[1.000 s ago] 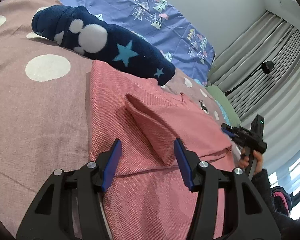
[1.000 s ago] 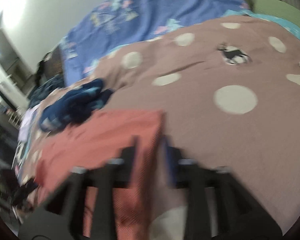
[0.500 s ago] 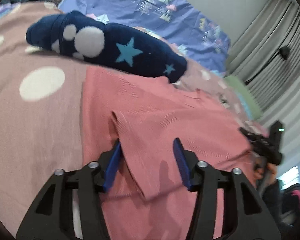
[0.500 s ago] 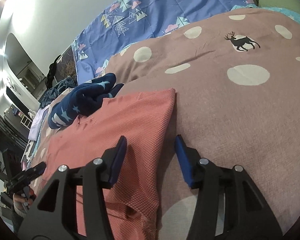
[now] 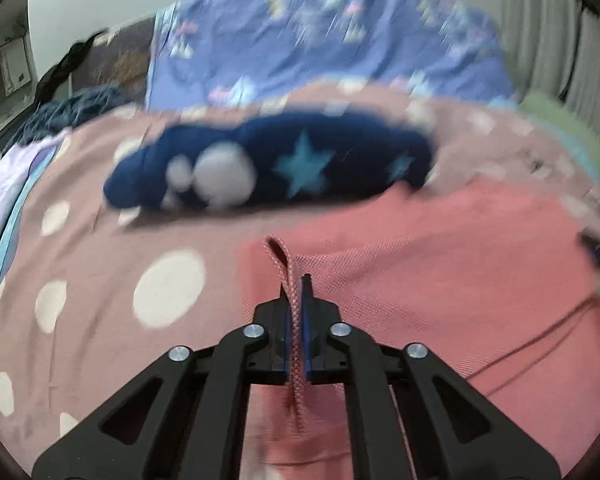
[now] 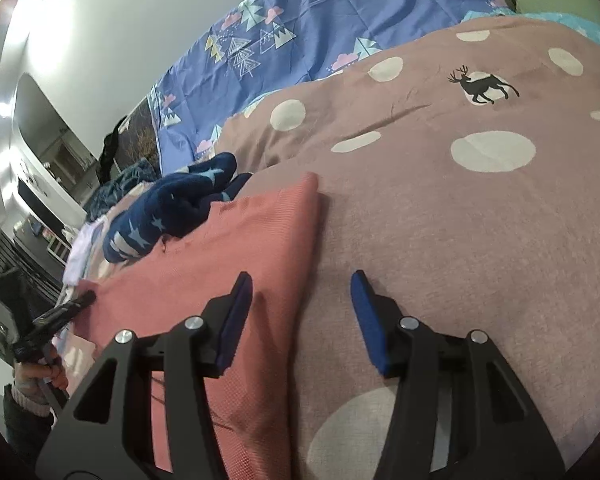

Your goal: Fold small clothes

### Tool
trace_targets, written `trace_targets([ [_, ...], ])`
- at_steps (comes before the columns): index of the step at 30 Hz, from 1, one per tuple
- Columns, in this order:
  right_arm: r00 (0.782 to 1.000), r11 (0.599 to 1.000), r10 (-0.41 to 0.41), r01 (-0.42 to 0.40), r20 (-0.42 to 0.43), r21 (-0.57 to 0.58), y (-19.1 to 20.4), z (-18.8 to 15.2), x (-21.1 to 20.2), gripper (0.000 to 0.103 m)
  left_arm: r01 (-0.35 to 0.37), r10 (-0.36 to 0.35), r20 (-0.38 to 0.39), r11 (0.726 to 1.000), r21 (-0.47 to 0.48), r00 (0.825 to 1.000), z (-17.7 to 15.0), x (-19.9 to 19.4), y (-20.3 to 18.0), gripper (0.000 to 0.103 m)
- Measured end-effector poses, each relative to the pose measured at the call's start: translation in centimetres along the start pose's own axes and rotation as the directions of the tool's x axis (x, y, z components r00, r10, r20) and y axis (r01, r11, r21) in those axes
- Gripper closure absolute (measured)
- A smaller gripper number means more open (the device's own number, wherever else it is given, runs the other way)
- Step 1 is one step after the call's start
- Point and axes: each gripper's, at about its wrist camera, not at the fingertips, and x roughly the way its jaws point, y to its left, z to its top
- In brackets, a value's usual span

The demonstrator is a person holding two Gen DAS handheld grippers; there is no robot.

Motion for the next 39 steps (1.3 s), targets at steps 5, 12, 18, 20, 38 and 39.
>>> trace_targets([
  [5, 1.0, 1.0, -0.004, 0.004, -0.001, -0.013, 0.2, -0.1, 0.0, 0.047, 0.026, -0.022, 0.051, 0.997, -0.075, 0.998, -1.8, -1.3, 1.4, 0.049],
  [12, 0.995, 0.993, 0.078, -0.072, 0.059, -0.095, 3.6, -0.1, -4.0, 0.09, 0.2, -0.202, 0.048, 0.979, 0.042, 0.978, -4.3, -2.0, -2.7, 0.041],
  [18, 0.97, 0.908, -0.232, 0.188, -0.076, -0.376, 7.2, -4.5, 0.7, 0.099, 0.173, -0.171, -0.027, 0.981, 0.085, 0.985, -4.9, 0.2, -4.1, 0.026],
  [20, 0.979, 0.952, -0.173, 0.137, -0.111, -0.272, 5.4, -3.8, 0.6, 0.103, 0.181, -0.18, -0.028, 0.979, 0.088, 0.983, -5.0, 0.4, -4.0, 0.022],
  [38, 0.994, 0.997, 0.002, -0.011, -0.114, -0.079, 0.3, -15.2, -14.5, 0.077, 0.295, -0.294, -0.058, 0.956, 0.009, 0.954, -20.9, -13.5, 0.1, 0.007],
  [39, 0.993, 0.997, 0.025, -0.032, -0.117, -0.063, 0.1, -16.0, -15.3, 0.075, 0.292, -0.29, -0.062, 0.956, 0.034, 0.955, -21.6, -14.1, -0.4, 0.007],
])
